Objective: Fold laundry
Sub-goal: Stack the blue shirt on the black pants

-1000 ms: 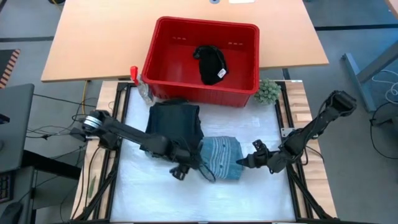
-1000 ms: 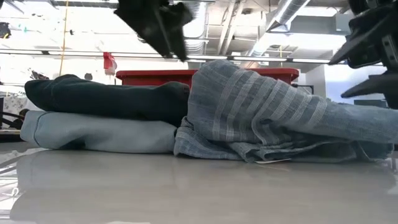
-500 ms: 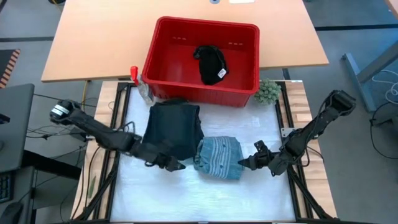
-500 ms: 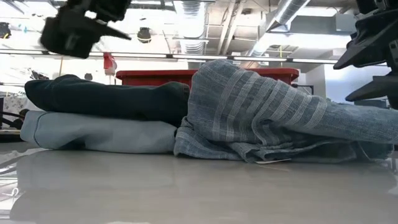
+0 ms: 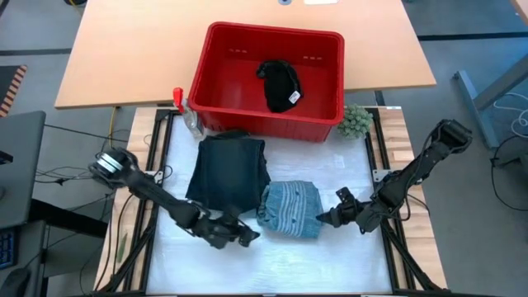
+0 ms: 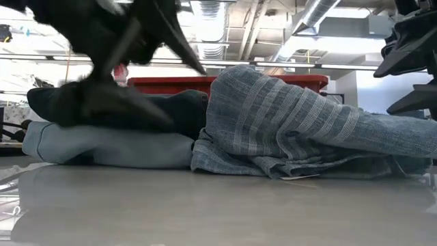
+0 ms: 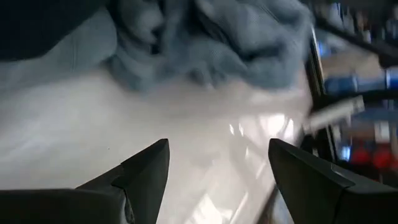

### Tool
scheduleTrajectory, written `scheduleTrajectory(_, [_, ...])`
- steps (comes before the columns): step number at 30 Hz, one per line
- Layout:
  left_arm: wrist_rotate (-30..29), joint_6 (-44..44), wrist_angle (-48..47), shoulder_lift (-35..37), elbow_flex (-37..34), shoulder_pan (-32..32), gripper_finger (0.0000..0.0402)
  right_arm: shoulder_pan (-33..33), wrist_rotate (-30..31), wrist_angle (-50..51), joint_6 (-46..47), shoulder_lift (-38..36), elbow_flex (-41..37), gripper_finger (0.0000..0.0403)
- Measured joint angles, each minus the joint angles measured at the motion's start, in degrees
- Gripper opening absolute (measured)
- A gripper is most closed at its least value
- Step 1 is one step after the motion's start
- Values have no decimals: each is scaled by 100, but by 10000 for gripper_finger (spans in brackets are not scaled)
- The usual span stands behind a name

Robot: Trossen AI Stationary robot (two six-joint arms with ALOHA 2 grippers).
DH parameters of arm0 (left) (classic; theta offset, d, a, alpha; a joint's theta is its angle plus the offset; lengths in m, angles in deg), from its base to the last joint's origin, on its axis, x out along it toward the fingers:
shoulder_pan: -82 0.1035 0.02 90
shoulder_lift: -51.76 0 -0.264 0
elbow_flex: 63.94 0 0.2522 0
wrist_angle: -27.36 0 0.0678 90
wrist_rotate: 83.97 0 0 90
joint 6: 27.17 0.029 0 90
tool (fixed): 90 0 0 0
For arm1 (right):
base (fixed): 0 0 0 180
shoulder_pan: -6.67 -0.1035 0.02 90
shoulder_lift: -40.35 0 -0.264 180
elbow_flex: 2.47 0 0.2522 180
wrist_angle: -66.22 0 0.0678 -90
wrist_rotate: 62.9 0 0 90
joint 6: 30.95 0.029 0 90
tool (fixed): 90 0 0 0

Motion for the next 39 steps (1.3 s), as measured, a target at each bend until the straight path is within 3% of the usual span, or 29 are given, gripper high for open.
scheduleTrajectory(4, [-472,-315,166,-617,163,131,261,-49,-67,-58,88,0,4,245])
scheduleTrajectory(12, [-672,28,1167,-1165,185,435,261,-359,-42,17,260,-13,4,245])
scheduleTrajectory(14, [-412,600,1591,-1165,185,431,261,-446,-42,24,261,-13,4,245])
scheduleTrajectory(17, [524,1593,1883,-1092,188,381,261,-543,-35,35,262,-13,4,245])
scheduleTrajectory(20, [1052,1635,1524,-918,192,376,261,-589,51,37,262,-13,4,245])
scheduleTrajectory(23, [872,1423,968,-660,190,385,261,-634,159,38,264,-13,4,245])
scheduleTrajectory(31, [-340,53,-1017,65,192,334,261,-640,165,61,236,-13,4,245])
scheduleTrajectory(39, [-290,120,93,-676,188,706,261,-640,170,181,219,-13,2,245])
